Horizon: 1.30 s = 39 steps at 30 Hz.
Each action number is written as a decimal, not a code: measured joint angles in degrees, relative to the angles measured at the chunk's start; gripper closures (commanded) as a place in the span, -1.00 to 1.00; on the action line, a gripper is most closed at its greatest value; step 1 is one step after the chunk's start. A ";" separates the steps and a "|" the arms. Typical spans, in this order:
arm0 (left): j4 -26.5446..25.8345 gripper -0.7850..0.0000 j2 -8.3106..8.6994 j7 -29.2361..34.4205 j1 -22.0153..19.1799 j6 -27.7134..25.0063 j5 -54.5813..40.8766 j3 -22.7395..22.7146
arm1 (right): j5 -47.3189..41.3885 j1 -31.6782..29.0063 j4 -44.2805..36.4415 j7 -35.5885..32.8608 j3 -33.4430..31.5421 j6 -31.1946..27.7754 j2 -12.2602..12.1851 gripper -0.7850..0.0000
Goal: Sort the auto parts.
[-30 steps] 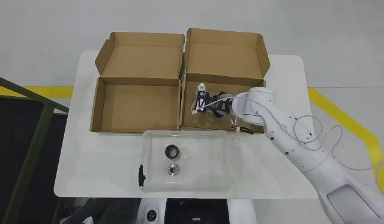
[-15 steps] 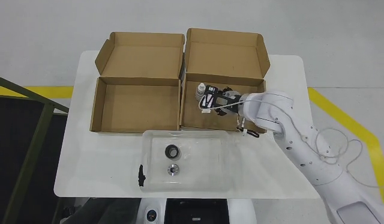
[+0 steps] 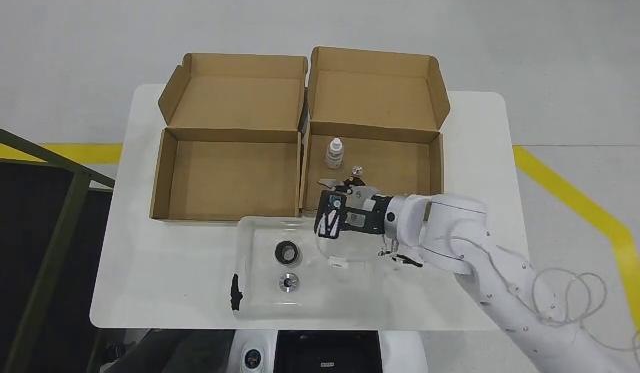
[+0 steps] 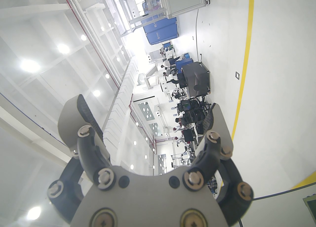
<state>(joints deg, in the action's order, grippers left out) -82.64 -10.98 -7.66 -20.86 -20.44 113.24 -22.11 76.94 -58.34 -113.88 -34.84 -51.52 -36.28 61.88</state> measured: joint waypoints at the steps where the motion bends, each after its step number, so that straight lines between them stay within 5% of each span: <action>1: 0.00 -1.00 0.00 0.00 0.00 0.00 0.00 0.00 | 0.77 -0.22 -0.54 0.39 0.69 0.02 0.09 0.15; 30: 0.00 -1.00 0.00 0.00 0.00 0.00 0.00 0.00 | 3.75 -0.26 6.65 7.91 13.41 0.05 3.92 0.00; 39: 0.00 -1.00 0.00 0.00 0.00 0.00 0.00 0.00 | 4.29 -0.39 8.94 7.57 13.72 -0.06 4.44 -0.33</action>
<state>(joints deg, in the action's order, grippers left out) -82.64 -10.98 -7.66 -20.86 -20.44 113.24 -22.11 81.23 -58.73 -104.95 -27.27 -37.80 -36.33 66.31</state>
